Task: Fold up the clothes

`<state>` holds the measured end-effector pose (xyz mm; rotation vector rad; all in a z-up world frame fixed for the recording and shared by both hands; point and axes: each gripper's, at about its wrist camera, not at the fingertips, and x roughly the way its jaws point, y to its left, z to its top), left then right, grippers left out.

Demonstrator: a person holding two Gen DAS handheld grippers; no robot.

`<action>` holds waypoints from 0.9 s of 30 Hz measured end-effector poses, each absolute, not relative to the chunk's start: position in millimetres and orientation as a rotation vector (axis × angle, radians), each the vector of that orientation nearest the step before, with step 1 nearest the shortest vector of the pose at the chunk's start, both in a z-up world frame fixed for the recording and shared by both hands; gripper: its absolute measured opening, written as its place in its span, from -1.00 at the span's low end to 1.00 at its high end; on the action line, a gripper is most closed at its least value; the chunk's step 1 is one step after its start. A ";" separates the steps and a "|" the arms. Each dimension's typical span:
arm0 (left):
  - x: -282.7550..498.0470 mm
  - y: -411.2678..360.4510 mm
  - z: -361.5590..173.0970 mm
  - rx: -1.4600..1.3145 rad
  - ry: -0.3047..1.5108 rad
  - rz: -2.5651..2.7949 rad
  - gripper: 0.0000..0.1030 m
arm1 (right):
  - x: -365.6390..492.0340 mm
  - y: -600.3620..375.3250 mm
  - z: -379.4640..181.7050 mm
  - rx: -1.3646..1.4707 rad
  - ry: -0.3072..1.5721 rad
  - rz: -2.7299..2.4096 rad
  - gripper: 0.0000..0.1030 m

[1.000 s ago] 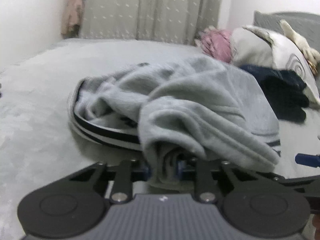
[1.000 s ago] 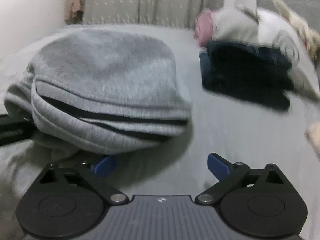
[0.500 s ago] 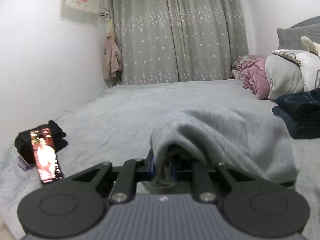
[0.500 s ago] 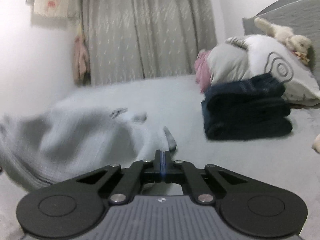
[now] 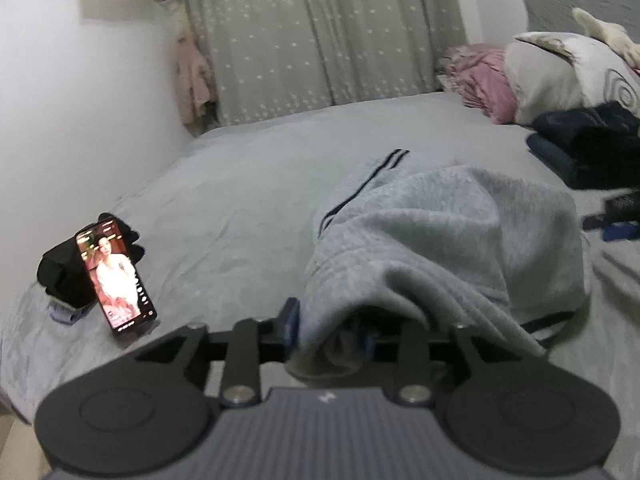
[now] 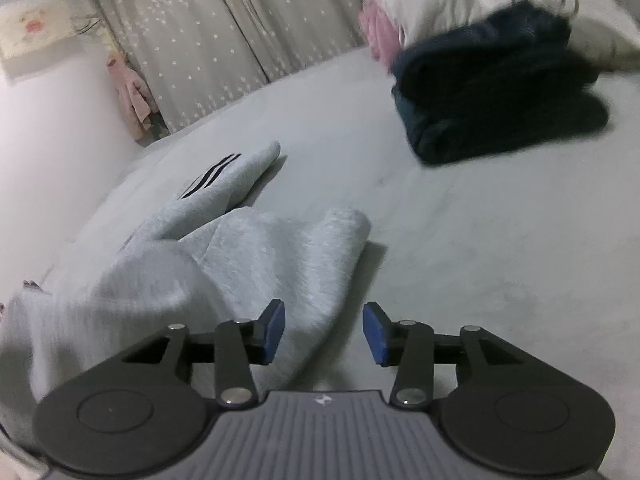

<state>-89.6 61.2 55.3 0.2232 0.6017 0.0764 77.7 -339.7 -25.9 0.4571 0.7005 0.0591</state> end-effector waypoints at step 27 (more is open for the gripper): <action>-128.8 41.2 48.5 0.152 0.647 -0.185 0.94 | -65.5 -478.4 28.4 0.197 0.493 -0.354 -0.94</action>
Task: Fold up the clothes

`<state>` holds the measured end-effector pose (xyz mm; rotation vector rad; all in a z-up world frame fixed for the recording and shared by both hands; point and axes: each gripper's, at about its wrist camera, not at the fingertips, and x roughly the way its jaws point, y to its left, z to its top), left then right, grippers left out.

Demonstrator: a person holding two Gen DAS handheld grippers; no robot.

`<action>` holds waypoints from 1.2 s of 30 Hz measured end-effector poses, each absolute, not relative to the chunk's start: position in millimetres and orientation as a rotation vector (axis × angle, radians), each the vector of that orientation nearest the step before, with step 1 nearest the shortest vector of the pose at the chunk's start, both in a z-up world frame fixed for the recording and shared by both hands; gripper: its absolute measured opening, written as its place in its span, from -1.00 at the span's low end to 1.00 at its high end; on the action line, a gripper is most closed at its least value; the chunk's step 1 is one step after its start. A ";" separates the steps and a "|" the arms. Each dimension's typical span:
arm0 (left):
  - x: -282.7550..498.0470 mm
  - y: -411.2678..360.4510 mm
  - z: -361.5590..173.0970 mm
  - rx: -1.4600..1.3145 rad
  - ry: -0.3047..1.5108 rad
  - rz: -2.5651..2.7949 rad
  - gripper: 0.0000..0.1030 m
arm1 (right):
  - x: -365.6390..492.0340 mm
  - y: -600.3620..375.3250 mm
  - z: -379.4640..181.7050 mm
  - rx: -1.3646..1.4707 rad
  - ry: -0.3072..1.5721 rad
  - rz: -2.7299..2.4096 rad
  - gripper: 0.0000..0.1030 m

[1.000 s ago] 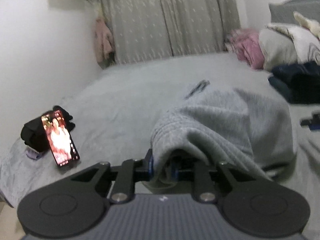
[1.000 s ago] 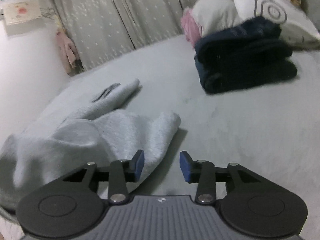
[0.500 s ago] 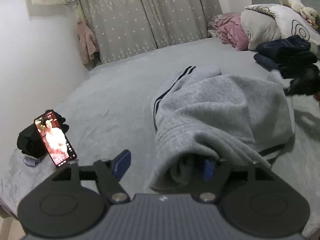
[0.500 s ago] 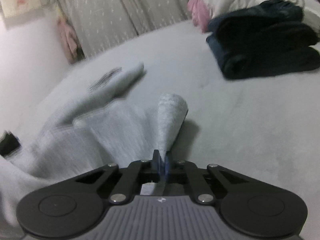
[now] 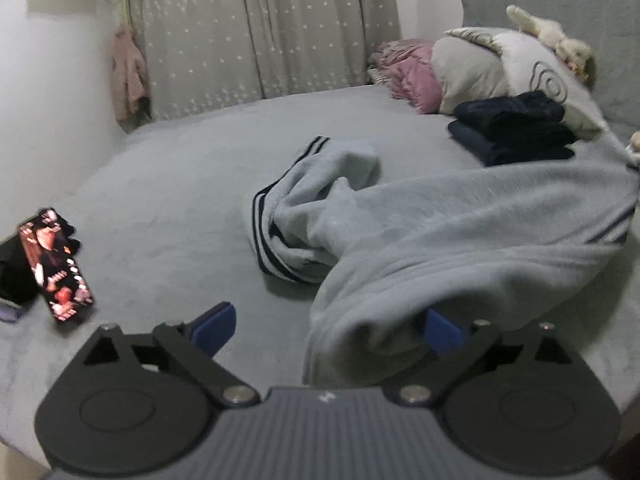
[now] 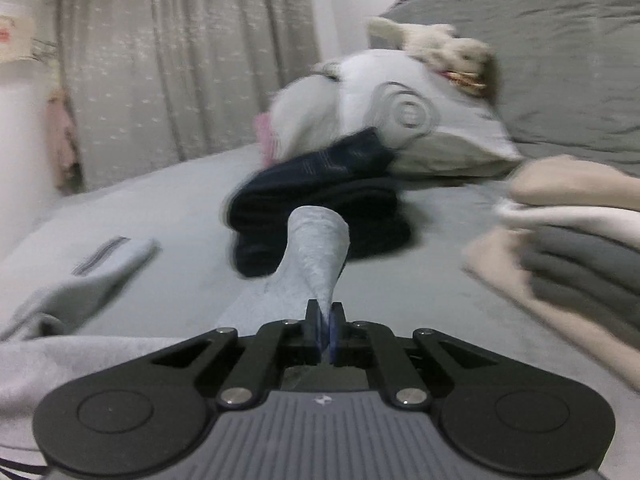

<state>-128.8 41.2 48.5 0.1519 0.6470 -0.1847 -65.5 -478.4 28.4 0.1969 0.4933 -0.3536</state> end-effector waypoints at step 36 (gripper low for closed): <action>41.8 113.8 -38.1 -0.440 0.879 -0.207 -0.90 | -43.5 -365.4 34.6 0.055 0.496 0.081 -0.09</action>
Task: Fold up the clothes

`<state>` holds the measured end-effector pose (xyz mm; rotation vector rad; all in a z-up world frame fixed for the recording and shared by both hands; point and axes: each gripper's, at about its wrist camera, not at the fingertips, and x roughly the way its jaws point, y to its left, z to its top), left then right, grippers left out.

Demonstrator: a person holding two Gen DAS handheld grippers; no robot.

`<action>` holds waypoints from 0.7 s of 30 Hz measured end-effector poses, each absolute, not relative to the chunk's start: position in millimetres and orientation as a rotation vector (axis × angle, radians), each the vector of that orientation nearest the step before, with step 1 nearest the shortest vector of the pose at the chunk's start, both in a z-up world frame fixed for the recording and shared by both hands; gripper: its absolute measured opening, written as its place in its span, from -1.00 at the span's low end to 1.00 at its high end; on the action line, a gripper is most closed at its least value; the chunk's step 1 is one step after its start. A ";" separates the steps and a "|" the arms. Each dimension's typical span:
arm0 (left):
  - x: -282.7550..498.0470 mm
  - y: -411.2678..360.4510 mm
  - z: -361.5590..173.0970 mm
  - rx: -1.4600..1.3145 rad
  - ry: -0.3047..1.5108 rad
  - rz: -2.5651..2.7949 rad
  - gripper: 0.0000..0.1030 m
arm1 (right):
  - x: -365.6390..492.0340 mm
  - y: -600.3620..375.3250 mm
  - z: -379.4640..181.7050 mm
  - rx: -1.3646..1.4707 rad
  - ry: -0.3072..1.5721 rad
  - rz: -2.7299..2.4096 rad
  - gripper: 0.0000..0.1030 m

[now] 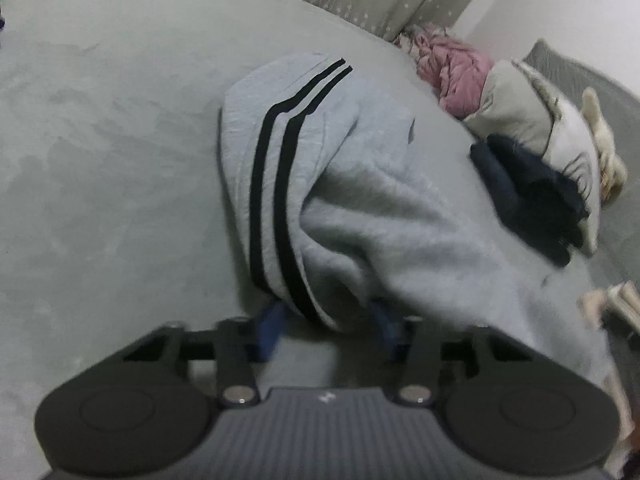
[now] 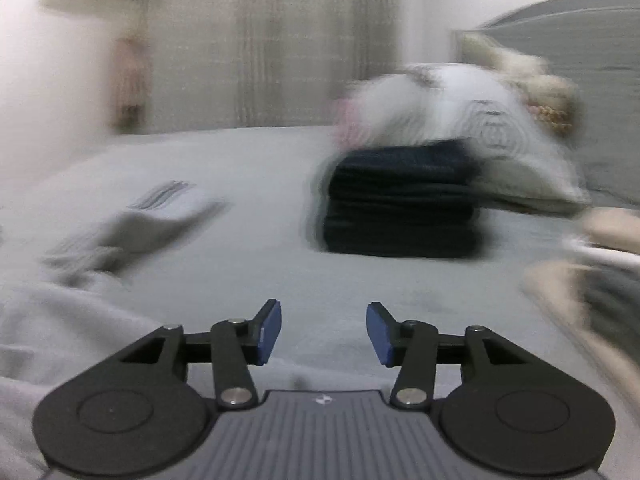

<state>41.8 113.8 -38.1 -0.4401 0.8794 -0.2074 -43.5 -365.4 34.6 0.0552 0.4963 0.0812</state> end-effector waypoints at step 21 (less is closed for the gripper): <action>27.7 77.4 104.0 -0.088 0.334 0.030 -0.97 | 2.6 -272.7 23.2 -0.057 0.449 0.387 -0.97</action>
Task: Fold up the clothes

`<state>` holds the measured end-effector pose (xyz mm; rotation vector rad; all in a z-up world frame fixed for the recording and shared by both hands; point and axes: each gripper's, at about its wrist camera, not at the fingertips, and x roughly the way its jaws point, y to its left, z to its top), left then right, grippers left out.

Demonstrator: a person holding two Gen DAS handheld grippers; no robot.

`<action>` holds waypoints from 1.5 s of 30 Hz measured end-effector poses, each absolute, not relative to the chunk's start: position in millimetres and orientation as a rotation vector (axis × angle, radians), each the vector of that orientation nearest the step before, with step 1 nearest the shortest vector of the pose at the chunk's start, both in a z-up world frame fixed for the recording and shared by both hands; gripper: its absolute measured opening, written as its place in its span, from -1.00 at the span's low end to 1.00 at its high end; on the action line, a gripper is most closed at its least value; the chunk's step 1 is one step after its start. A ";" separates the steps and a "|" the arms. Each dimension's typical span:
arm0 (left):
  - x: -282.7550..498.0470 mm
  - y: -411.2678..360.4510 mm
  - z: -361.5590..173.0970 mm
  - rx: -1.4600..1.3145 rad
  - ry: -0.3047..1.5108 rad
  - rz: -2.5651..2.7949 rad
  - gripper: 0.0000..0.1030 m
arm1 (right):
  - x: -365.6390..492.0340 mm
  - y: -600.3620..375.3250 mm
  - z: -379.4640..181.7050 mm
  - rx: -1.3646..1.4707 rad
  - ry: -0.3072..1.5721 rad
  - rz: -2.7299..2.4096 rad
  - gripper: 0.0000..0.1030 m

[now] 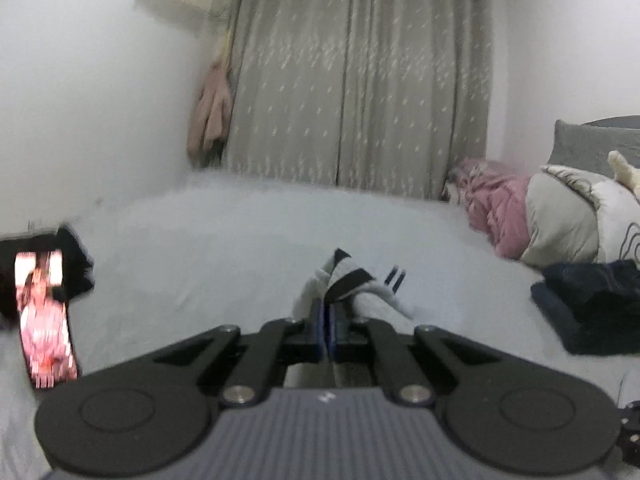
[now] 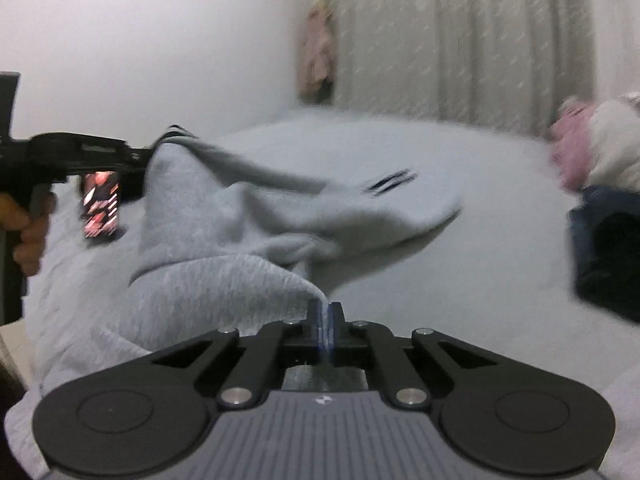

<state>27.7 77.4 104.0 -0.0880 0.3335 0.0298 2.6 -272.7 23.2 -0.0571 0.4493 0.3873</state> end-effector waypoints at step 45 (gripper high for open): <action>67.7 71.2 14.0 -0.341 0.490 -0.459 0.52 | -91.9 -161.8 -42.3 -0.843 0.312 0.709 -0.08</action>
